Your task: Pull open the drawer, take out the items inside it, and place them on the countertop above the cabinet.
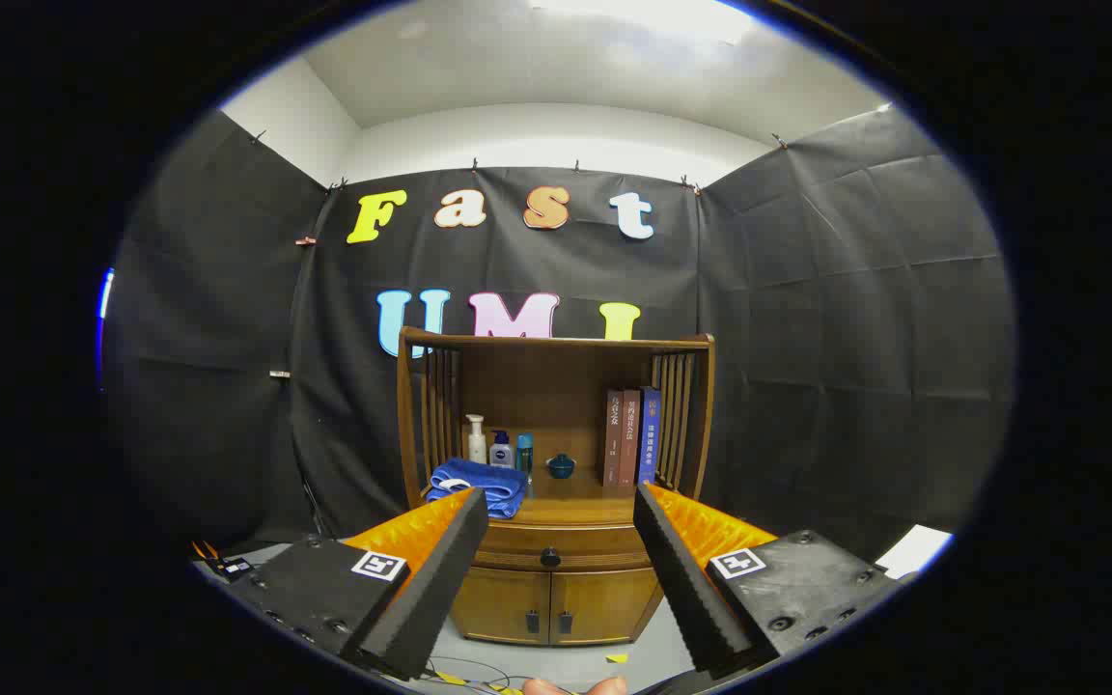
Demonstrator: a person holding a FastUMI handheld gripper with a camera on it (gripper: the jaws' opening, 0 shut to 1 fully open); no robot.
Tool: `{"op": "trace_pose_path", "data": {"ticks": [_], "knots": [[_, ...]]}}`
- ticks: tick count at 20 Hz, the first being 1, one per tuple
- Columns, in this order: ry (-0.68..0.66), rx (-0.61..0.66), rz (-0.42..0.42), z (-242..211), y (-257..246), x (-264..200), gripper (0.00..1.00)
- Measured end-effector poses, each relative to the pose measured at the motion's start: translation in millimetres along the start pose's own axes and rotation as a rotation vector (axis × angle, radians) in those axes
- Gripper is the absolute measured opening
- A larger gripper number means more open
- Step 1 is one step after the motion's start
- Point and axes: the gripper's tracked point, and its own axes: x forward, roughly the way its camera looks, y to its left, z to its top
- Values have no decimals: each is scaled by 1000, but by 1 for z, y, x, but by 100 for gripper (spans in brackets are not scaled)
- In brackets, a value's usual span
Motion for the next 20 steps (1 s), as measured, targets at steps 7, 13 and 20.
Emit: {"op": "trace_pose_path", "data": {"ticks": [7,13,20], "knots": [[3,-6,0,-15,10,21,99],[-38,-7,-87,-12,-18,38,99],[19,54,-137,-43,-51,59,98]]}}
